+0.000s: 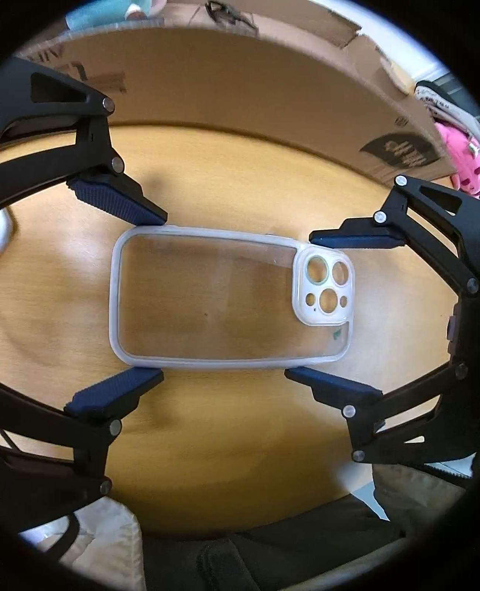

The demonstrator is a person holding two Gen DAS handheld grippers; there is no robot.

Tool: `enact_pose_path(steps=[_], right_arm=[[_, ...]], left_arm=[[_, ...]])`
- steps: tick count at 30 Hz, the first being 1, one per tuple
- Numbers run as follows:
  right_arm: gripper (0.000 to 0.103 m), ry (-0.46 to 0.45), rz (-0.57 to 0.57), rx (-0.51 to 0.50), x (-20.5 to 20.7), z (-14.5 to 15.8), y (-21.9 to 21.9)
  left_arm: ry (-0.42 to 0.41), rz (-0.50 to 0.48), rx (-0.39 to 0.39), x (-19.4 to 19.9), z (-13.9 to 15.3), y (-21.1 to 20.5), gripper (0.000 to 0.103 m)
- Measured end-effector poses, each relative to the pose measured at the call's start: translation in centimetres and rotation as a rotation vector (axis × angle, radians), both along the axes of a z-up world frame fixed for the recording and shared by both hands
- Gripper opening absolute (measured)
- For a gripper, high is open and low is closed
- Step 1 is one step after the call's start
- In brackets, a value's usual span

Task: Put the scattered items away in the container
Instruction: 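Grasp the clear phone case with both grippers and lift it, then carry the phone case with both grippers over the cardboard box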

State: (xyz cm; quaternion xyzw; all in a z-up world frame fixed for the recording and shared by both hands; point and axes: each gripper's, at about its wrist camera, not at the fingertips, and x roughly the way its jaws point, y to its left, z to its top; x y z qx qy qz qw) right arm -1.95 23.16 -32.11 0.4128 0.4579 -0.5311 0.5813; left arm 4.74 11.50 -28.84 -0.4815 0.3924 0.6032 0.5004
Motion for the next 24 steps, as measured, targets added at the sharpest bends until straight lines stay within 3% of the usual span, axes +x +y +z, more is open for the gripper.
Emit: enact_pose_path(steps=[8,11,14,17,21,24], right_arm=[[0.083,0.079,0.023,-0.066,-2.4,7.0,2.1],[0.083,0.133,0.035,-0.091,-3.3,11.2,-4.3],[0.083,0.195,0.049,-0.110,-5.1,16.4,-6.7],[0.083,0.245,0.050,-0.122,-6.7,19.2,-7.9],[0.082,0.284,0.056,-0.127,-9.6,21.7,-8.8],[0.082,0.291,0.058,-0.120,-11.0,22.5,-8.7]], left_arm=[[0.119,0.015,0.032,-1.8,8.9,0.0,0.077],[0.180,0.018,0.045,-4.0,13.0,-3.1,0.077],[0.236,0.020,0.061,-6.9,16.5,-2.4,0.077],[0.285,0.007,0.069,-9.4,19.4,-3.8,0.077],[0.313,-0.006,0.076,-11.7,21.4,-4.9,0.077],[0.319,-0.009,0.074,-13.7,21.1,-5.2,0.077]])
